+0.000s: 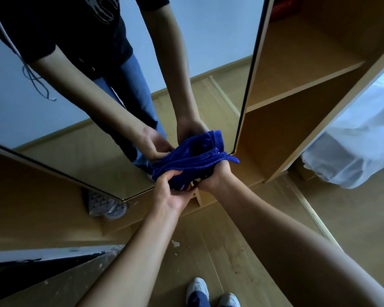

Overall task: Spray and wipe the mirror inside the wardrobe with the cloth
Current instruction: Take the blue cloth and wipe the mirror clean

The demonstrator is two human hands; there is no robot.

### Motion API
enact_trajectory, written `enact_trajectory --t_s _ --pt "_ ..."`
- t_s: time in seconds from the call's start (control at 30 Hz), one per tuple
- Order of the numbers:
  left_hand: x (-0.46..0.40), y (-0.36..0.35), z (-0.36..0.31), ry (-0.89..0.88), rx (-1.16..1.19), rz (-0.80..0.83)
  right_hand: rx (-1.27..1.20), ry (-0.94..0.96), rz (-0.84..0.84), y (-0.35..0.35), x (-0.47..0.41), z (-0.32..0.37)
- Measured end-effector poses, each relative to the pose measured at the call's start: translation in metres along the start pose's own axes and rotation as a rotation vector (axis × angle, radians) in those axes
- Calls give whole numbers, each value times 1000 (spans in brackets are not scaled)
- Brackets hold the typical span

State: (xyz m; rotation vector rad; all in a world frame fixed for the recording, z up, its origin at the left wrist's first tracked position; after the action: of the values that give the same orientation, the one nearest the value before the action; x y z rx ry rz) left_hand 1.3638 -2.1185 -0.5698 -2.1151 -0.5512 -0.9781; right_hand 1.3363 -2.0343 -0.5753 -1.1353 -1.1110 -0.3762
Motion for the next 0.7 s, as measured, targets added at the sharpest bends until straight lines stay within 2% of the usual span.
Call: enact_trajectory --t_s 0.17,0.27,0.43,0.7 --pt "-1 -17 7 22 -83 -9 -96 -56 95 -5 10 16" --pt "-4 -36 18 51 -142 -3 -83 -8 121 -5 15 42" --pt "-5 -56 30 60 -190 36 -32 123 -14 14 14 76" --pt "0 -17 16 87 -140 -1 -96 114 28 9 0 30"
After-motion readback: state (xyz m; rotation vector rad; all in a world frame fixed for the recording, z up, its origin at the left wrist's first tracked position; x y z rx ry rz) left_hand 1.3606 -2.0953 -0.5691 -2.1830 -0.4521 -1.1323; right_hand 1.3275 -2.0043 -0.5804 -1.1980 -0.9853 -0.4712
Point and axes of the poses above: each hand's wrist, its own x-axis away from the middle knuckle, its own y-axis out of the back of the hand, z = x × y, the point moved 10 cm from there along -x, towards the middle knuckle, and after that the axes turned 10 degrees about -x, right-handed, at the moved point
